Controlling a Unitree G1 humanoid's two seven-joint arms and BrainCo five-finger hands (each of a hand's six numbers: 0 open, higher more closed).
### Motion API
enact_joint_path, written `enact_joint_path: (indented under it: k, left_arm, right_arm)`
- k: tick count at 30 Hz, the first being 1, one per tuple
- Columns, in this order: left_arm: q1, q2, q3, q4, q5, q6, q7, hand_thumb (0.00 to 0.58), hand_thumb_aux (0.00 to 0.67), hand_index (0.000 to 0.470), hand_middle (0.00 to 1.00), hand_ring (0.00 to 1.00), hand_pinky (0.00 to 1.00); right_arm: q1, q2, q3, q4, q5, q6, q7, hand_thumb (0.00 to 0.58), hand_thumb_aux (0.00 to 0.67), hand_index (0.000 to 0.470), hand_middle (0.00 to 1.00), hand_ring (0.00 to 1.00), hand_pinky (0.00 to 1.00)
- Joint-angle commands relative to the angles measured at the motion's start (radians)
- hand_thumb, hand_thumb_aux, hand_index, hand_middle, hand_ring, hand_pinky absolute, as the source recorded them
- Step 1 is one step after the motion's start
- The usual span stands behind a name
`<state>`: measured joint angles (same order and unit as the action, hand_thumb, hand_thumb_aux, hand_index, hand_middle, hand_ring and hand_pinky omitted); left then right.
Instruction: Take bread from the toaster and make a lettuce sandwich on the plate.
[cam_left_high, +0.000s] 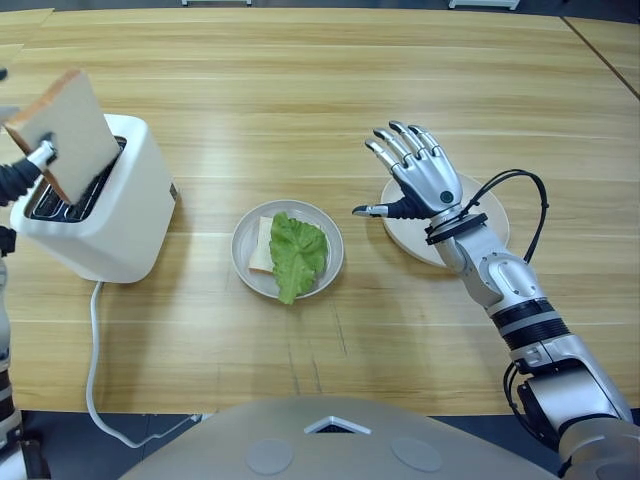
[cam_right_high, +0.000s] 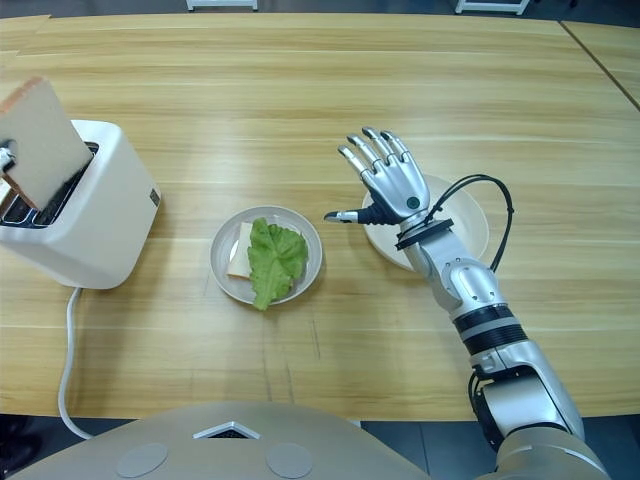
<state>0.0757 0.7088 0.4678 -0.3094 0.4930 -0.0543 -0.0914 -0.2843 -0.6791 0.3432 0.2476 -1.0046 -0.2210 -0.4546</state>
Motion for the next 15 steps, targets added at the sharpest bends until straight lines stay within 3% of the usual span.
enact_joint_path:
  k: [1,8,15]
  left_arm:
    - [-0.067,-0.026,0.038,-0.009,-0.092,-0.029,0.038,0.580,0.670,0.470,0.00,0.00,0.00]
    - [-0.218,-0.084,-0.055,-0.002,-0.404,0.010,-0.089,0.580,0.670,0.470,0.00,0.00,0.00]
    - [-0.351,-0.169,-0.353,-0.052,-0.536,0.127,-0.256,0.580,0.670,0.470,0.00,0.00,0.00]
  right_arm:
    - [-0.001,0.005,-0.013,-0.001,0.005,0.002,-0.011,0.000,0.000,0.000,0.00,0.00,0.00]
    - [0.006,0.005,-0.033,-0.022,0.004,0.010,-0.036,0.000,0.000,0.000,0.00,0.00,0.00]
    - [0.021,-0.004,-0.086,-0.067,0.005,0.028,-0.087,0.000,0.000,0.000,0.00,0.00,0.00]
